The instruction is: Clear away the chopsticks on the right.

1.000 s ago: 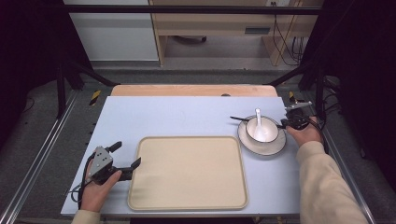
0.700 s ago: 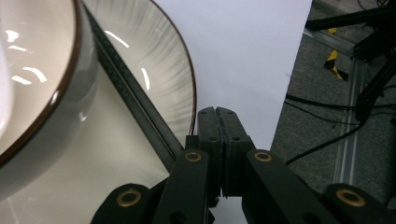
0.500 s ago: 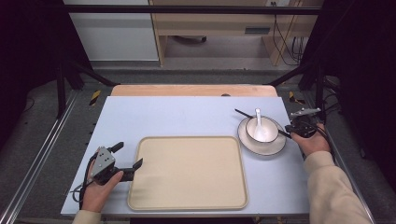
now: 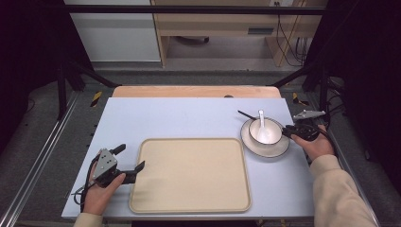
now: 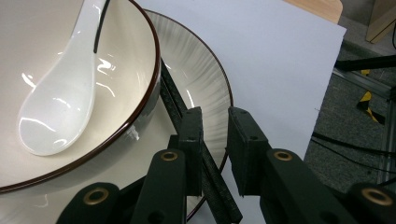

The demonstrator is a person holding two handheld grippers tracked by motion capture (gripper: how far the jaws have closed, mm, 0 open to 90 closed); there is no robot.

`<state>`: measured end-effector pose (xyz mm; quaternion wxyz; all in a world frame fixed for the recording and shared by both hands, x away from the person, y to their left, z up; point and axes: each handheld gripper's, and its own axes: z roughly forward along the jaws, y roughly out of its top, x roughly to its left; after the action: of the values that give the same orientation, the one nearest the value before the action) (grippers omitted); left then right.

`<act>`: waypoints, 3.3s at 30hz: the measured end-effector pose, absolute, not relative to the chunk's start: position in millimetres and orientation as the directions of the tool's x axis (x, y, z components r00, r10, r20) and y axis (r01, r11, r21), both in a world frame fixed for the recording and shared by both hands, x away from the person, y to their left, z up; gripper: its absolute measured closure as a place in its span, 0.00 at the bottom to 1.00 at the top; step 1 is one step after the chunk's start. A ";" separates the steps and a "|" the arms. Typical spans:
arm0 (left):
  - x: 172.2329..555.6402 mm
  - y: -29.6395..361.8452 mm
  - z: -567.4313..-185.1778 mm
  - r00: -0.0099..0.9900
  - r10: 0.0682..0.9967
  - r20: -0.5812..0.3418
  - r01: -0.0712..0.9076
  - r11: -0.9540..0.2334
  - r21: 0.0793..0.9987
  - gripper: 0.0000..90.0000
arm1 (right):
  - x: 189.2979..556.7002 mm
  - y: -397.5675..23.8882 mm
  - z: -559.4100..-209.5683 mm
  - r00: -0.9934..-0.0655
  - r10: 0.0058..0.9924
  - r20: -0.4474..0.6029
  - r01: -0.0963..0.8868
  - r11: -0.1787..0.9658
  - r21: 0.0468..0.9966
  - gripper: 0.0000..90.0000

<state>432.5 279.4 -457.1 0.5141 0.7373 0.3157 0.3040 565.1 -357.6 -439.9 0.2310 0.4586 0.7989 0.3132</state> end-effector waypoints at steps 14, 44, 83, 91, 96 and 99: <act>432.6 274.3 -458.4 0.631 0.765 0.129 0.156 -0.288 0.945 0.07 | 571.8 -355.7 -446.4 -0.496 0.863 -0.094 0.580 0.410 0.704 0.86; 427.0 286.6 -456.0 0.579 0.806 0.126 0.165 -0.267 0.949 0.07 | 455.4 -307.2 -389.0 -0.371 0.914 -0.165 0.381 0.311 0.871 0.95; 426.3 278.8 -456.3 0.605 0.782 0.146 0.158 -0.298 0.942 0.07 | 382.9 -123.8 -465.3 -0.617 0.785 -0.053 0.490 0.436 0.755 0.87; 426.4 279.8 -456.8 0.604 0.783 0.146 0.158 -0.298 0.941 0.07 | 390.4 -149.5 -439.8 -0.581 0.813 -0.043 0.451 0.366 0.814 0.67; 426.4 279.6 -456.9 0.603 0.783 0.151 0.158 -0.303 0.940 0.07 | 406.7 -196.7 -400.7 -0.546 0.830 -0.115 0.386 0.372 0.844 0.54; 426.7 279.4 -457.4 0.603 0.782 0.159 0.160 -0.313 0.936 0.07 | 416.8 -230.2 -377.6 -0.509 0.845 -0.164 0.352 0.378 0.856 0.44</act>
<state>426.7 279.4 -457.4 0.4940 0.7467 0.3152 0.3147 416.8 -230.2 -377.6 0.3082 0.3883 0.7708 0.4002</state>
